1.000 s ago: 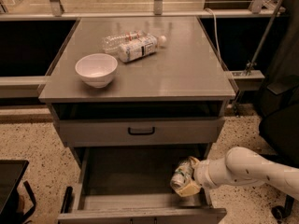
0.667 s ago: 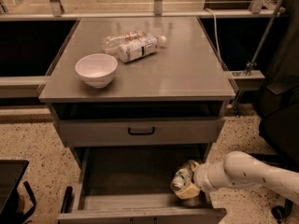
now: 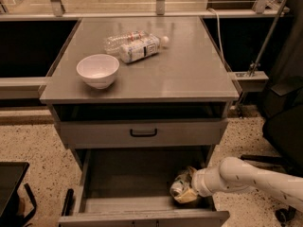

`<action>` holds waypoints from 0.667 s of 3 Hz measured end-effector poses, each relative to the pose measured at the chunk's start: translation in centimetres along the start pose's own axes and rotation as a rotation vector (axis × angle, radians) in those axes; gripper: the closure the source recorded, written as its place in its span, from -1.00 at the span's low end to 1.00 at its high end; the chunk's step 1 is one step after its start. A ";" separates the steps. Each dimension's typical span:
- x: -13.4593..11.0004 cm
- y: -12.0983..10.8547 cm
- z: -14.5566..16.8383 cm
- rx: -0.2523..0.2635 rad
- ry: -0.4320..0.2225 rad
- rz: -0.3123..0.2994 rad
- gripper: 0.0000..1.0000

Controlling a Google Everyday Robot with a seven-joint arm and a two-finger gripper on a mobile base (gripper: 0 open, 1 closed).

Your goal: Place 7up can into middle drawer

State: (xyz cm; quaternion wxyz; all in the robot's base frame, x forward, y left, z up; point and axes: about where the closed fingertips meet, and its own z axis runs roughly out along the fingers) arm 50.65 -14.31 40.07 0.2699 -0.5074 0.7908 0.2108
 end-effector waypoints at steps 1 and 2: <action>0.0 0.0 0.0 0.000 0.000 0.000 0.62; 0.0 0.0 0.0 0.000 0.000 0.000 0.15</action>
Offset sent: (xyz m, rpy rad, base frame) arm 0.0000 0.0000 0.0000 0.0000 0.0000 0.0000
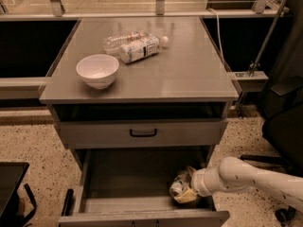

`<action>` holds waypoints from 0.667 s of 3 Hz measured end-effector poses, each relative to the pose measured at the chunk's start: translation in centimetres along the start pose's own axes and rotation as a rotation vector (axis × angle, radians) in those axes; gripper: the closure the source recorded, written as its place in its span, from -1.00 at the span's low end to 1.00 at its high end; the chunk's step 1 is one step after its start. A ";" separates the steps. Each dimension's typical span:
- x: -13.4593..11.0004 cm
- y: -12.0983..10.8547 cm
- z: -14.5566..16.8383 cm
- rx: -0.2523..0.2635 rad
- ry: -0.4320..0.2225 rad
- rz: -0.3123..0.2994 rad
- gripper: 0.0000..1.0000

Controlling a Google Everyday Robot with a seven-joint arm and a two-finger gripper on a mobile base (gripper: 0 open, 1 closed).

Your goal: Place 7up can into middle drawer

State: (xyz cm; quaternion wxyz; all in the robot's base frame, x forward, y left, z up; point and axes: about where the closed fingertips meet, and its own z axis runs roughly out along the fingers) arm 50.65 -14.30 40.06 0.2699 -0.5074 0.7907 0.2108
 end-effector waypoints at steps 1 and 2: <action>0.0 0.0 0.0 0.000 0.000 0.000 -0.32; 0.0 0.0 0.0 0.000 0.000 0.000 -0.79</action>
Offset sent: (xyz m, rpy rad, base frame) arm 0.0000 0.0000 0.0000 0.0000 0.0000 0.0000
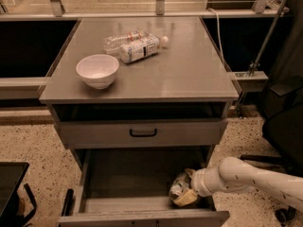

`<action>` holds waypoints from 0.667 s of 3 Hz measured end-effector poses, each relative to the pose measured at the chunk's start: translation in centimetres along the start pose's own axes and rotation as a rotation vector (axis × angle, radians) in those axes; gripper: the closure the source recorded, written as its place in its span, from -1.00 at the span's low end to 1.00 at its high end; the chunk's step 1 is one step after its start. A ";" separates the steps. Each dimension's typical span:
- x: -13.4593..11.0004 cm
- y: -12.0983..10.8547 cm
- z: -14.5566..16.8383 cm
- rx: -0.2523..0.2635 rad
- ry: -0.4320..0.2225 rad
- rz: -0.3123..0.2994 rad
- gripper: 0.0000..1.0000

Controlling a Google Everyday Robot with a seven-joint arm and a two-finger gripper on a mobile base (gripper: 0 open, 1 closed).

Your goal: Place 7up can into middle drawer

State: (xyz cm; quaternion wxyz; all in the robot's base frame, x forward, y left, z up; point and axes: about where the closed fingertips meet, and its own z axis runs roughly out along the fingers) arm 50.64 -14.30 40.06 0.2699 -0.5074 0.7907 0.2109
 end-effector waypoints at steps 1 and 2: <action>0.0 0.0 0.0 0.000 0.000 0.000 -1.00; 0.0 0.0 0.0 0.000 0.000 0.000 -1.00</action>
Offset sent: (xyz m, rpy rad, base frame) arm 0.0000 0.0000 0.0000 0.0000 0.0000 0.0000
